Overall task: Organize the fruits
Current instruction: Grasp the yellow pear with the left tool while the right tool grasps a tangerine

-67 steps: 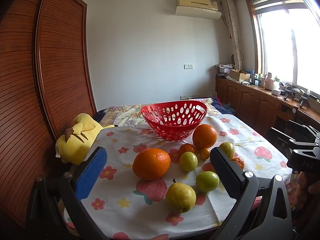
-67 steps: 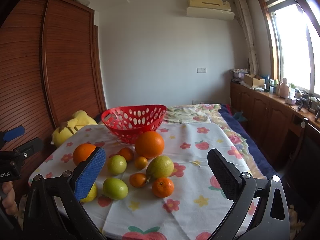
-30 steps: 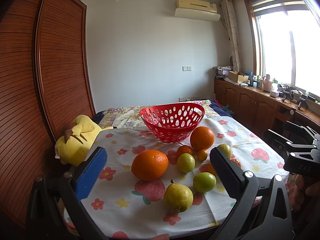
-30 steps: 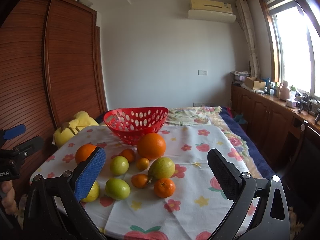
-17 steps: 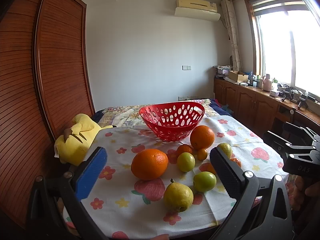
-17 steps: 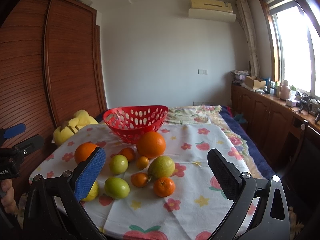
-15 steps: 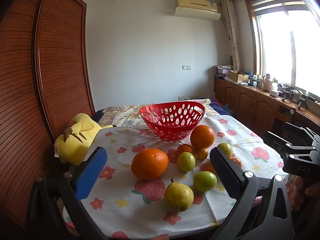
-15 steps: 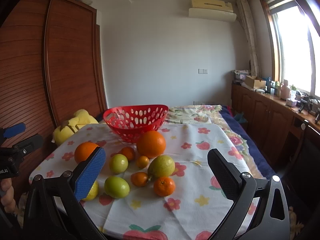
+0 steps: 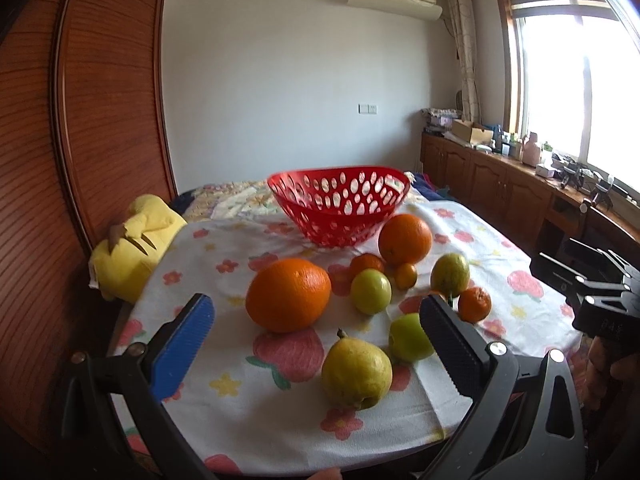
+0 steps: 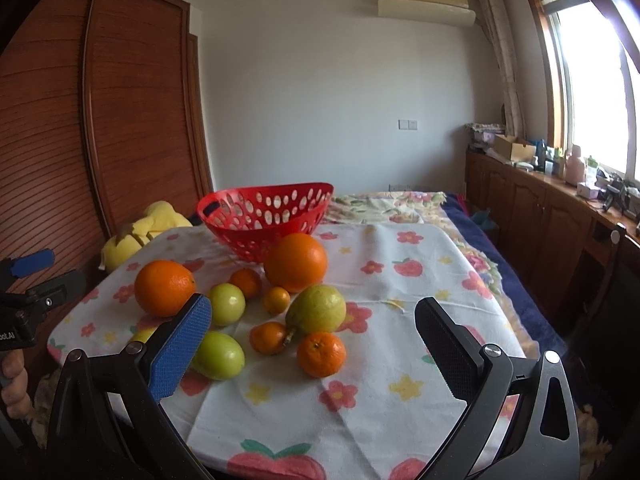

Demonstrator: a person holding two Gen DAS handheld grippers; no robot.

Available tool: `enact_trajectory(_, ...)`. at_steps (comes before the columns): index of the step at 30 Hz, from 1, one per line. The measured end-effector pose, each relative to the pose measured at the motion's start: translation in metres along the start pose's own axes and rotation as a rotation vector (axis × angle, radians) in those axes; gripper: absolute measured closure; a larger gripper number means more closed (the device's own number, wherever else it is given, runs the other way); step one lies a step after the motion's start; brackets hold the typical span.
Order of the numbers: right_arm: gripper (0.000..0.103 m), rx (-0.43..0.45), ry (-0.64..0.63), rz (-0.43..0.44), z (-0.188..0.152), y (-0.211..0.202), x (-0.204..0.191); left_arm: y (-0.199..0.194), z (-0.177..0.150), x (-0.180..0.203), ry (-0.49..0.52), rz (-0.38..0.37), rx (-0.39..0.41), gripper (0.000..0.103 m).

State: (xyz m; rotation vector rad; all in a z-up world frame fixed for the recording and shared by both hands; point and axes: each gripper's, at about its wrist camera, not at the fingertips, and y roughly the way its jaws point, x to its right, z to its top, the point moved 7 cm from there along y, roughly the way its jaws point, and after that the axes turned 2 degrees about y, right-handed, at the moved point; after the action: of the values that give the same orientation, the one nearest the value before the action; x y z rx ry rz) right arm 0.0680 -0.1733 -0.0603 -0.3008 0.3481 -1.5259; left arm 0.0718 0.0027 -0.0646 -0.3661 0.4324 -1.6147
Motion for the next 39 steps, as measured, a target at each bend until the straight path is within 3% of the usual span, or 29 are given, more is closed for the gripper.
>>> enact_trajectory(8, 0.003, -0.071, -0.004, 0.014, -0.02, 0.025, 0.013, 0.025, -0.025, 0.01, 0.008, -0.058, -0.086, 0.002)
enact_trajectory(13, 0.011, -0.112, -0.011, 0.069, -0.031, 0.037, 0.011, 0.037, -0.037, 0.014, 0.011, -0.074, -0.129, 0.002)
enact_trajectory(20, 0.021, -0.174, -0.034, 0.08, -0.042, 0.058, 0.01, 0.052, -0.052, 0.017, 0.012, -0.091, -0.185, 0.003)
enact_trajectory(24, 0.03, -0.222, -0.059, 0.091, -0.052, 0.072, 0.008, 0.058, -0.057, 0.017, 0.004, -0.1, -0.202, 0.005)
enact_trajectory(39, 0.04, -0.306, -0.07, 0.108, -0.068, 0.095, 0.006, 0.076, -0.062, 0.018, 0.015, -0.093, -0.25, 0.007)
